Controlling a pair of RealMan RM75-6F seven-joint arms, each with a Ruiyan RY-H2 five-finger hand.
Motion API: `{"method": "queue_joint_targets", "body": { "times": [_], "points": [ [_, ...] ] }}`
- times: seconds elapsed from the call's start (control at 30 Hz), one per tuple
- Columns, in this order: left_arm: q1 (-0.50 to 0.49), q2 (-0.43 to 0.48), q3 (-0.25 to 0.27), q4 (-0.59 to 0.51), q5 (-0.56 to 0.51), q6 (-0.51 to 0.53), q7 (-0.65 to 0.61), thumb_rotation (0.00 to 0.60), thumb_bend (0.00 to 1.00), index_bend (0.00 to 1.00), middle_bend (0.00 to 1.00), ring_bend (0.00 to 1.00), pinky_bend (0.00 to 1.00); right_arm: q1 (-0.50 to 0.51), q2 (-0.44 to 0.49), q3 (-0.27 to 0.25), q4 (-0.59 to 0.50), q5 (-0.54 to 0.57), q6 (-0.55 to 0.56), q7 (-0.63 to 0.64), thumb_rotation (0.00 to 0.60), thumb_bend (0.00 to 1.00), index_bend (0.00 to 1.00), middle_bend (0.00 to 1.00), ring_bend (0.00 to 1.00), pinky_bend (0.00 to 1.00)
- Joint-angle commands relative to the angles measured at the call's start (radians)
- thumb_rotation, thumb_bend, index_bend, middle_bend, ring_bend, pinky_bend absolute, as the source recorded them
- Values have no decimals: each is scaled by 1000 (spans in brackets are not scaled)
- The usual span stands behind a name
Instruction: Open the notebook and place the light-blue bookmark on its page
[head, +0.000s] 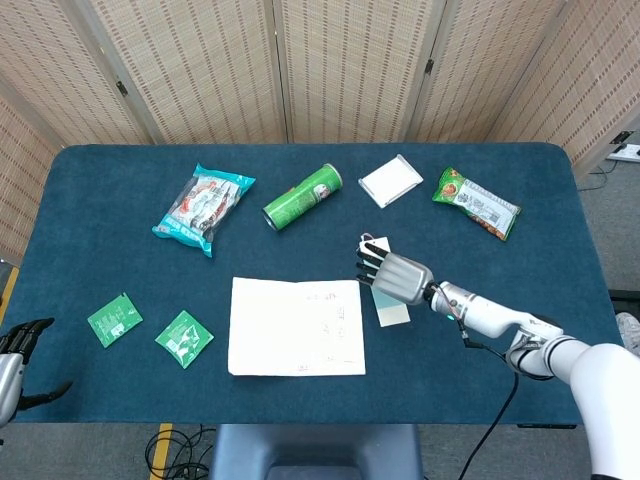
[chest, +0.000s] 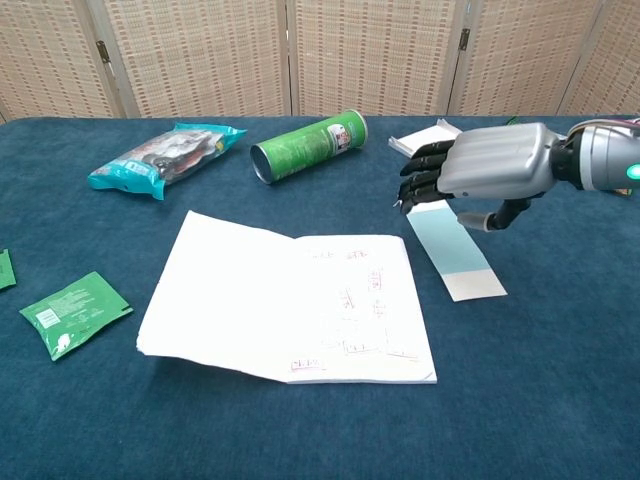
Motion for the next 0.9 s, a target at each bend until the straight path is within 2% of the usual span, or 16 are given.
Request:
{"method": "queue_joint_targets", "body": {
  "times": [0.03,0.23,0.33,0.53,0.9],
  "points": [
    [0,-1,-1,2,-2,-1,-1,600,154,159,184,152,229,-1,-29,8,26,9,-24,6,600,622,216,157,0,57],
    [1,-3,1,7,-4,-4,-3,600,154,159,184,152,229,0,-72,32,64,33,-54,17,600,760,269,186,0,57],
    [3,-5,1,12,-7,-5,-6,600,154,159,184,152,229,-2,-86,37,85,42,-70,24,600,790,306,188,0,57],
    [4,-9,4,18,-8,-10,-10,600,154,159,184,153,229,-13,-115,40,126,50,-78,38,600,804,354,189,0,57],
    [1,-13,0,28,-7,-13,-17,600,154,159,184,153,229,-12,-181,60,208,62,-91,48,600,804,355,189,0,57]
  ]
}}
